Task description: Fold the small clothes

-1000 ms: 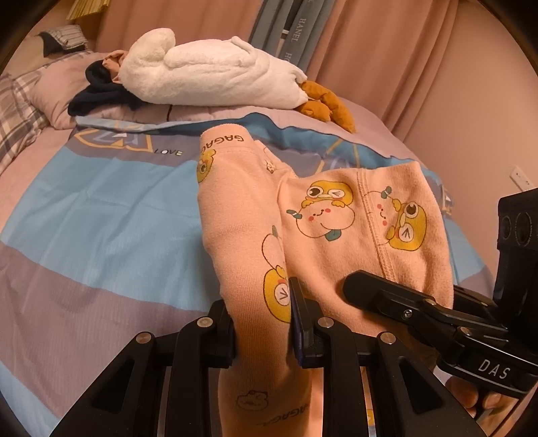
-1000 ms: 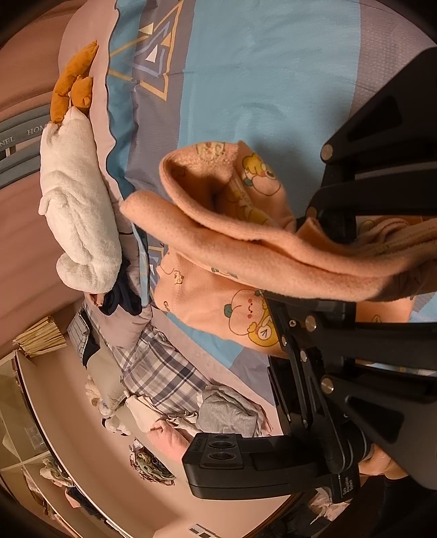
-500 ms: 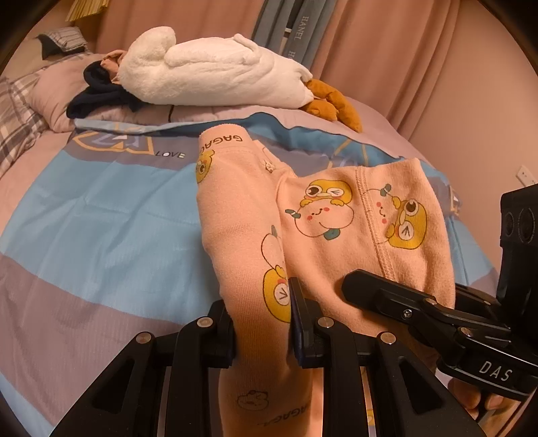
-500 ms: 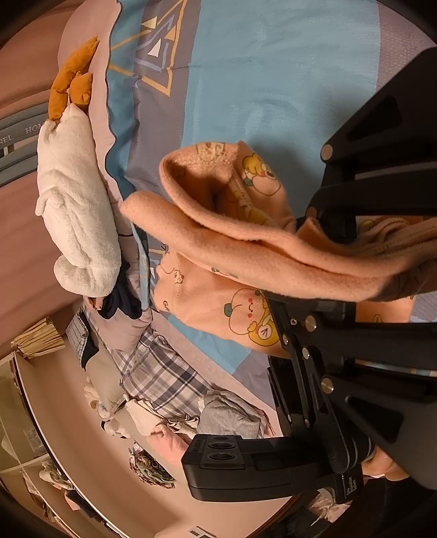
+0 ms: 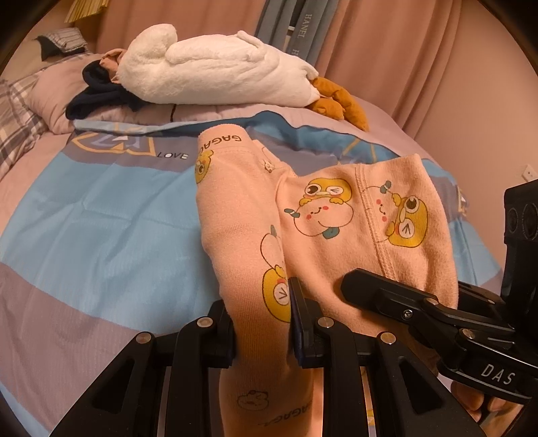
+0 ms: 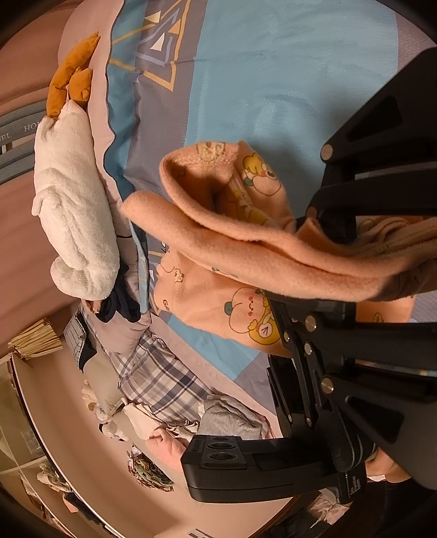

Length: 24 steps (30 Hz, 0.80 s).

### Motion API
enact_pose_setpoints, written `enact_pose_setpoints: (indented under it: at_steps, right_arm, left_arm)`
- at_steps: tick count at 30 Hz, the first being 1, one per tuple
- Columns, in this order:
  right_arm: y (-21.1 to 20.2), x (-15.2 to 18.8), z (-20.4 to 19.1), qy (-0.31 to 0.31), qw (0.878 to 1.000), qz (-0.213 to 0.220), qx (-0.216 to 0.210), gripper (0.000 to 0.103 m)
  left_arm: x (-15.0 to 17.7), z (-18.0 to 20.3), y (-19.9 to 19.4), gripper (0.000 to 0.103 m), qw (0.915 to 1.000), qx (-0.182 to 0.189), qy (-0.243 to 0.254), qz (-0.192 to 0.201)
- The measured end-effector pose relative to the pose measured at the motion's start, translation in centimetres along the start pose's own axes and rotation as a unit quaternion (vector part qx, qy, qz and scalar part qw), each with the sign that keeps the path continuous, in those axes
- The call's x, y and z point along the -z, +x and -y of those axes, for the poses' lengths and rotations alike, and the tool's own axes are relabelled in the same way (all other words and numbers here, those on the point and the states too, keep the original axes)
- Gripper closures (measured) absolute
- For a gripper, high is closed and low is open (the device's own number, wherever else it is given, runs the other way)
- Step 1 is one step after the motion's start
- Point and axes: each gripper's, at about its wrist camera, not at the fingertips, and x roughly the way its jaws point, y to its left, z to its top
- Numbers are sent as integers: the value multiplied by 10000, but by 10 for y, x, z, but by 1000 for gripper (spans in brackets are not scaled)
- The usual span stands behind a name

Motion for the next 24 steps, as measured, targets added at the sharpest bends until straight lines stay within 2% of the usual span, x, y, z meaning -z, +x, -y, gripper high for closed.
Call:
enact_pose_setpoints:
  at_steps: [24]
  right_arm:
    - [24, -3, 10, 105, 9998, -163, 87, 82]
  left_arm:
    - [0, -3, 23, 80, 9997, -118, 46, -205]
